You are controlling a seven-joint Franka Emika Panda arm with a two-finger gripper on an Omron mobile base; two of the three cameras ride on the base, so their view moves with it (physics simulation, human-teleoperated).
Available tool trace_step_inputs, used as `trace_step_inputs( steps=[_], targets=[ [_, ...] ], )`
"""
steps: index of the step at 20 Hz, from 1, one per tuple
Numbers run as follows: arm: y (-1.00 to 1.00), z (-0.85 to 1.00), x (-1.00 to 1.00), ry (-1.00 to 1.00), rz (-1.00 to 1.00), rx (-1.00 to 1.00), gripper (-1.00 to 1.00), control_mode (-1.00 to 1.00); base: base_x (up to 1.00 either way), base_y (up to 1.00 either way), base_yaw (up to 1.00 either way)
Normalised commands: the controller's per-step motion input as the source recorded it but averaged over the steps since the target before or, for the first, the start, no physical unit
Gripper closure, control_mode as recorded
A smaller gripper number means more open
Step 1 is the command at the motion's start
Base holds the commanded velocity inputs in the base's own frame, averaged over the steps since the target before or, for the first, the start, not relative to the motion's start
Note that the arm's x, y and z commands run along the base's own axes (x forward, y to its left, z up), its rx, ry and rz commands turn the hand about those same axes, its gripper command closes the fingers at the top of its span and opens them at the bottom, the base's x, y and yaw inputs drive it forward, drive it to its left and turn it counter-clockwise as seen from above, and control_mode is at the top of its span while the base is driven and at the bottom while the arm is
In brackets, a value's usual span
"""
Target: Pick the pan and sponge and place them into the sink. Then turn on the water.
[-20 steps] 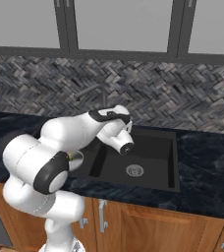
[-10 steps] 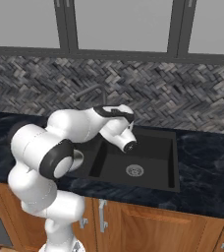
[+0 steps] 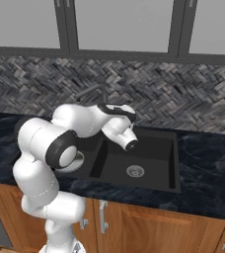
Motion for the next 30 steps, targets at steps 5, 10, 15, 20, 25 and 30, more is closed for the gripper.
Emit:
trace_step_inputs(
  steps=[5,10,15,20,25,30],
  targets=[
    [0.06,-0.10,0.25,0.01,0.01,0.02,-1.00,-1.00,0.00,0.00,0.00],
    [0.00,-0.12,0.30,0.02,0.00,0.01,-1.00,-1.00,0.00,0.00,0.00],
    [0.00,-0.14,0.31,0.02,0.00,0.01,-1.00,-1.00,0.00,0.00,0.00],
    [-0.08,-0.13,0.24,0.03,0.00,0.02,-1.00,-1.00,0.00,0.00,0.00],
    [-0.04,-0.12,0.28,0.02,0.00,0.02,-1.00,-1.00,0.00,0.00,0.00],
    [0.00,-0.12,0.31,0.02,0.00,0.01,-1.00,-1.00,0.00,0.00,0.00]
  ],
)
